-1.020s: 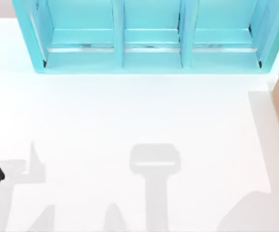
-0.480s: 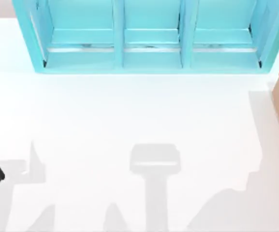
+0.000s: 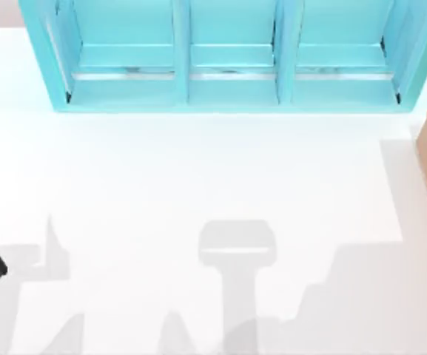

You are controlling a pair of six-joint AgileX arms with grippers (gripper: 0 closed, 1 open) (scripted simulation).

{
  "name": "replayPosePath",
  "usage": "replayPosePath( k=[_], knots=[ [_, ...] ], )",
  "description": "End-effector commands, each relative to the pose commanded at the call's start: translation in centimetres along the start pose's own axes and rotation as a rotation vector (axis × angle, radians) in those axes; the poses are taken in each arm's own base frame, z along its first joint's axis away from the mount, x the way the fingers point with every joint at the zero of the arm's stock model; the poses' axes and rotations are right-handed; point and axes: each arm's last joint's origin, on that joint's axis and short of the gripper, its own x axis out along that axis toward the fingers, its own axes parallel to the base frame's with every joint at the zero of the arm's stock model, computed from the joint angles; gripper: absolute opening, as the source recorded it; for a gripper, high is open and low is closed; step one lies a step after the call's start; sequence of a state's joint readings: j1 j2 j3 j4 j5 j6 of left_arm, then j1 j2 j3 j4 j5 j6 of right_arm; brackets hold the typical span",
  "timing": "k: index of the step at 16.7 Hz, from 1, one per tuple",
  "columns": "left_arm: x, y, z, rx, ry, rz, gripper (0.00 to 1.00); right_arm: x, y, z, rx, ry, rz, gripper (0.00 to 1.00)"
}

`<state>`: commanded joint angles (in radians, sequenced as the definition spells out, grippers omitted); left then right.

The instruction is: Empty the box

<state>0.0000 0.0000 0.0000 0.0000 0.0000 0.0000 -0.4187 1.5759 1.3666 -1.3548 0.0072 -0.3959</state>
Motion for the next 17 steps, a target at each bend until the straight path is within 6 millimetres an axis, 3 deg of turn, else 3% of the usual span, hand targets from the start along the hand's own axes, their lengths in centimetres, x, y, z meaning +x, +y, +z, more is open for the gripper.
replayPosePath(
  k=[5,7,9,11,13,15,17],
  knots=[
    [0.0,0.0,0.0,0.0,0.0,0.0,1.0,0.2,0.3,0.3,-0.001,0.001,0.0,0.0],
    [0.0,0.0,0.0,0.0,0.0,0.0,1.0,0.3,1.6,1.2,-0.003,-0.008,-0.007,0.0],
    [0.0,0.0,0.0,0.0,0.0,0.0,1.0,0.7,4.1,2.5,-0.006,-0.02,-0.014,0.0],
    [0.0,0.0,0.0,0.0,0.0,0.0,1.0,1.5,8.0,3.9,-0.011,-0.019,-0.013,0.0],
    [0.0,0.0,0.0,0.0,0.0,0.0,1.0,2.7,13.3,4.6,-0.017,-0.005,-0.008,0.0],
    [0.0,0.0,0.0,0.0,0.0,0.0,1.0,4.1,19.7,4.0,-0.027,0.018,-0.006,0.0],
    [0.0,0.0,0.0,0.0,0.0,0.0,1.0,5.6,25.8,2.0,-0.036,0.038,-0.009,0.0]
  ],
)
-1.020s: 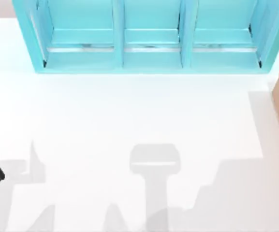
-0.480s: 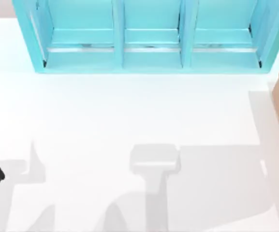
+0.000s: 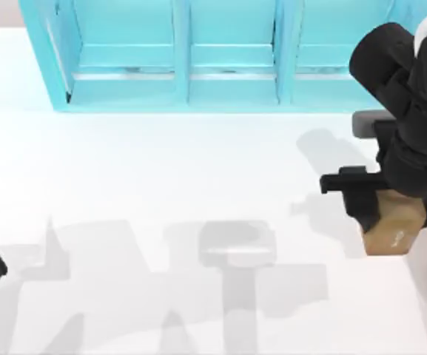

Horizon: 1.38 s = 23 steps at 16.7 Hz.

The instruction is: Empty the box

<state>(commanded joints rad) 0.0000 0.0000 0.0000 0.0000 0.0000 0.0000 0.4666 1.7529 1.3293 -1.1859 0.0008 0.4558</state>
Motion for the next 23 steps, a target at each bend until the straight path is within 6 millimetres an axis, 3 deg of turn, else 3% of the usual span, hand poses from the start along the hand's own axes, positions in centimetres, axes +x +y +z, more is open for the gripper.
replayPosePath(
  k=[3,7,15,23],
  knots=[
    [0.0,0.0,0.0,0.0,0.0,0.0,1.0,1.7,6.7,-3.7,0.004,0.001,-0.001,0.0],
    [0.0,0.0,0.0,0.0,0.0,0.0,1.0,3.0,11.0,-7.3,0.021,-0.024,0.012,0.0],
    [0.0,0.0,0.0,0.0,0.0,0.0,1.0,3.2,11.6,-7.9,0.039,-0.037,0.021,0.0],
    [0.0,0.0,0.0,0.0,0.0,0.0,1.0,7.7,11.8,-7.8,0.035,-0.036,0.018,0.0]
  ],
)
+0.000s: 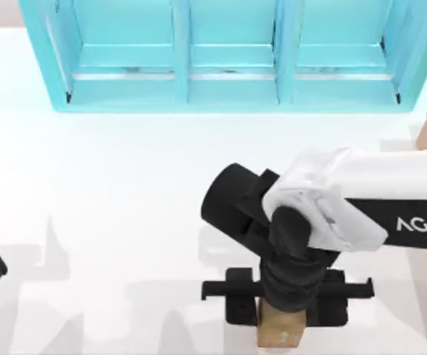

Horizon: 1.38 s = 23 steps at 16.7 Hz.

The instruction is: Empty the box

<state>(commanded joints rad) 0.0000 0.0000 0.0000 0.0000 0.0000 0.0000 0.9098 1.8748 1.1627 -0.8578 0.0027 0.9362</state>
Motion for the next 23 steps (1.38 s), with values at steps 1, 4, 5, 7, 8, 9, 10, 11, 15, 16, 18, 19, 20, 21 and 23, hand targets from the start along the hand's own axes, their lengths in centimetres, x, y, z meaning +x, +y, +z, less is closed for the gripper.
replayPosePath(
  k=[1,4,5,7,8,9,10,11,15,16,18,19,20,21,23],
  knots=[
    [0.0,0.0,0.0,0.0,0.0,0.0,1.0,0.0,0.0,0.0,0.0,0.0,0.0,0.0],
    [0.0,0.0,0.0,0.0,0.0,0.0,1.0,0.0,0.0,0.0,0.0,0.0,0.0,0.08],
    [0.0,0.0,0.0,0.0,0.0,0.0,1.0,0.0,0.0,0.0,0.0,0.0,0.0,0.15],
    [0.0,0.0,0.0,0.0,0.0,0.0,1.0,0.0,0.0,0.0,0.0,0.0,0.0,0.3],
    [0.0,0.0,0.0,0.0,0.0,0.0,1.0,0.0,0.0,0.0,0.0,0.0,0.0,0.38],
    [0.0,0.0,0.0,0.0,0.0,0.0,1.0,0.0,0.0,0.0,0.0,0.0,0.0,0.45],
    [0.0,0.0,0.0,0.0,0.0,0.0,1.0,0.0,0.0,0.0,0.0,0.0,0.0,0.53],
    [0.0,0.0,0.0,0.0,0.0,0.0,1.0,0.0,0.0,0.0,0.0,0.0,0.0,0.6],
    [0.0,0.0,0.0,0.0,0.0,0.0,1.0,0.0,0.0,0.0,0.0,0.0,0.0,0.9],
    [0.0,0.0,0.0,0.0,0.0,0.0,1.0,0.0,0.0,0.0,0.0,0.0,0.0,0.98],
    [0.0,0.0,0.0,0.0,0.0,0.0,1.0,0.0,0.0,0.0,0.0,0.0,0.0,1.0],
    [0.0,0.0,0.0,0.0,0.0,0.0,1.0,0.0,0.0,0.0,0.0,0.0,0.0,1.0],
    [0.0,0.0,0.0,0.0,0.0,0.0,1.0,0.0,0.0,0.0,0.0,0.0,0.0,1.0],
    [0.0,0.0,0.0,0.0,0.0,0.0,1.0,0.0,0.0,0.0,0.0,0.0,0.0,1.0],
    [0.0,0.0,0.0,0.0,0.0,0.0,1.0,0.0,0.0,0.0,0.0,0.0,0.0,1.0]
  ],
)
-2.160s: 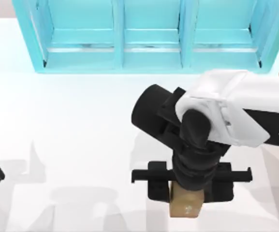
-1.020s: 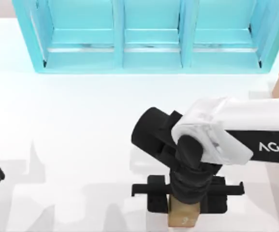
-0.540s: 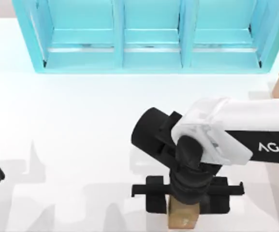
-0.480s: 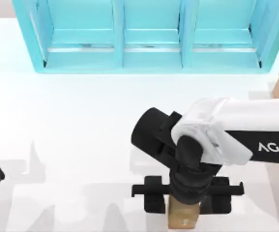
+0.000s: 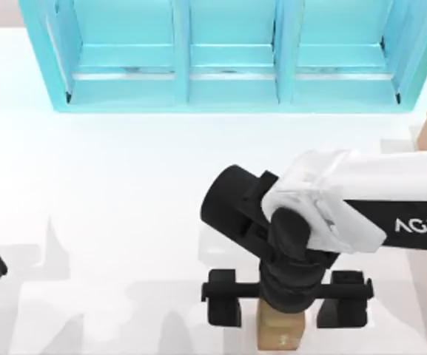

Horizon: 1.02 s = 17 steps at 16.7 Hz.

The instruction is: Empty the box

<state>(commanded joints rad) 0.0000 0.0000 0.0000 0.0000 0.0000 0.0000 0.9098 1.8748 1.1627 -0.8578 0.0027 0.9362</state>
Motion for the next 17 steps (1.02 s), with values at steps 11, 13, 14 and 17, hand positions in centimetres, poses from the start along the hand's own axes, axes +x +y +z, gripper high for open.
replayPosePath(
  k=[11,13,14,17],
  knots=[
    [0.0,0.0,0.0,0.0,0.0,0.0,1.0,-7.1,0.1,0.0,0.0,0.006,-0.006,1.0],
    [0.0,0.0,0.0,0.0,0.0,0.0,1.0,-8.0,0.0,0.0,0.001,0.0,0.001,1.0],
    [0.0,0.0,0.0,0.0,0.0,0.0,1.0,-8.0,0.0,0.0,0.001,0.0,0.001,1.0],
    [0.0,0.0,0.0,0.0,0.0,0.0,1.0,-7.9,0.0,0.1,-0.001,0.002,-0.003,1.0]
  ],
)
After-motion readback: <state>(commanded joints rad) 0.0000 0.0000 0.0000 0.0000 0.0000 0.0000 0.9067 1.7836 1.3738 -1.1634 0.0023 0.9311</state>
